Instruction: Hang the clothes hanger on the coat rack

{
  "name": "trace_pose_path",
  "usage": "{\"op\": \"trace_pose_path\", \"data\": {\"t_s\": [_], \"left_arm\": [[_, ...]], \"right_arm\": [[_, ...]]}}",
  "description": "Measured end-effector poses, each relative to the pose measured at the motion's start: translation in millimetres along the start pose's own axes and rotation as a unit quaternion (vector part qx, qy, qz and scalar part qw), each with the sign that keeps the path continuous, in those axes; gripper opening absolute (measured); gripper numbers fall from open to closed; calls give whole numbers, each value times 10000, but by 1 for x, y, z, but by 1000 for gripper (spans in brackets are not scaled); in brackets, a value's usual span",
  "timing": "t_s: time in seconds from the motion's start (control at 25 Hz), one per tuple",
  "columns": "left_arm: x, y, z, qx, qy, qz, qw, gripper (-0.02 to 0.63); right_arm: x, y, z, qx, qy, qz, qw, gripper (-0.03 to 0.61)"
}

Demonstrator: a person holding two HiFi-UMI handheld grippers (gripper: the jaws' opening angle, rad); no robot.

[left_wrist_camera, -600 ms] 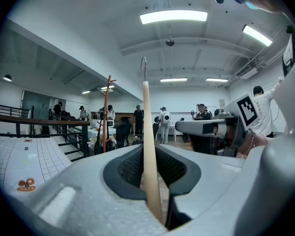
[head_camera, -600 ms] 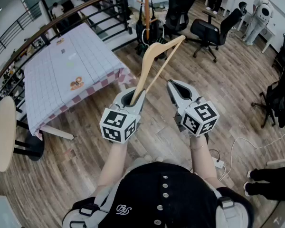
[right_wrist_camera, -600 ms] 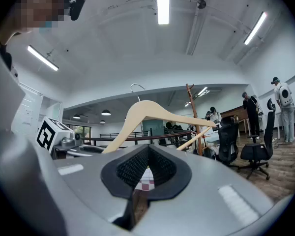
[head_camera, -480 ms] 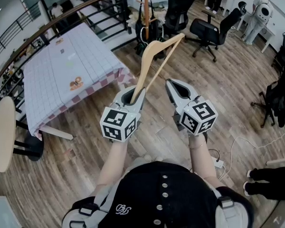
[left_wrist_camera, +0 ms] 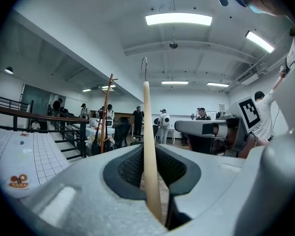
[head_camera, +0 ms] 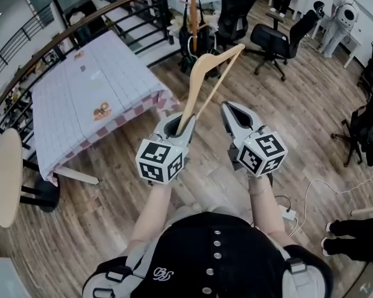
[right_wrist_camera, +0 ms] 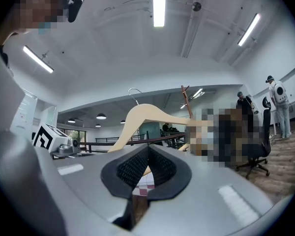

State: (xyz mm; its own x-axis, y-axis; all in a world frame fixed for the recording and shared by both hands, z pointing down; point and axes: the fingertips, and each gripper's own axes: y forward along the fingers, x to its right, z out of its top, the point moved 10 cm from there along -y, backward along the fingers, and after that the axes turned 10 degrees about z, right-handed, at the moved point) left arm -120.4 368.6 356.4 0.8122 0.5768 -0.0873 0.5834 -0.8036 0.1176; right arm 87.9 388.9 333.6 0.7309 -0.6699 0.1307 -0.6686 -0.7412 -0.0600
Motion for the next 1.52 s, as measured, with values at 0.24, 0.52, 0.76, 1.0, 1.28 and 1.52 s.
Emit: {"op": "trace_pose_path", "data": {"t_s": [0.24,0.52,0.76,1.0,1.28,1.52], "left_arm": [[-25,4,15,140,97,28,9998,52],[-57,10,21,240,50,10,9997,52],[-67,26,28,285,-48,46,9996,52],[-96,63,23,361,-86,67,9993,52],[-115,127,40,512,-18,310,9982,52],[-126,182,60,609,130,487,9969,52]], "right_arm": [[2,21,1,-24,-25,-148,9999,0],[4,47,0,22,-27,-251,9997,0],[15,59,10,157,-135,-264,9994,0],[46,99,3,215,-189,-129,9995,0],[111,134,12,280,-189,-45,9994,0],[168,166,30,384,-226,61,9990,0]]}}
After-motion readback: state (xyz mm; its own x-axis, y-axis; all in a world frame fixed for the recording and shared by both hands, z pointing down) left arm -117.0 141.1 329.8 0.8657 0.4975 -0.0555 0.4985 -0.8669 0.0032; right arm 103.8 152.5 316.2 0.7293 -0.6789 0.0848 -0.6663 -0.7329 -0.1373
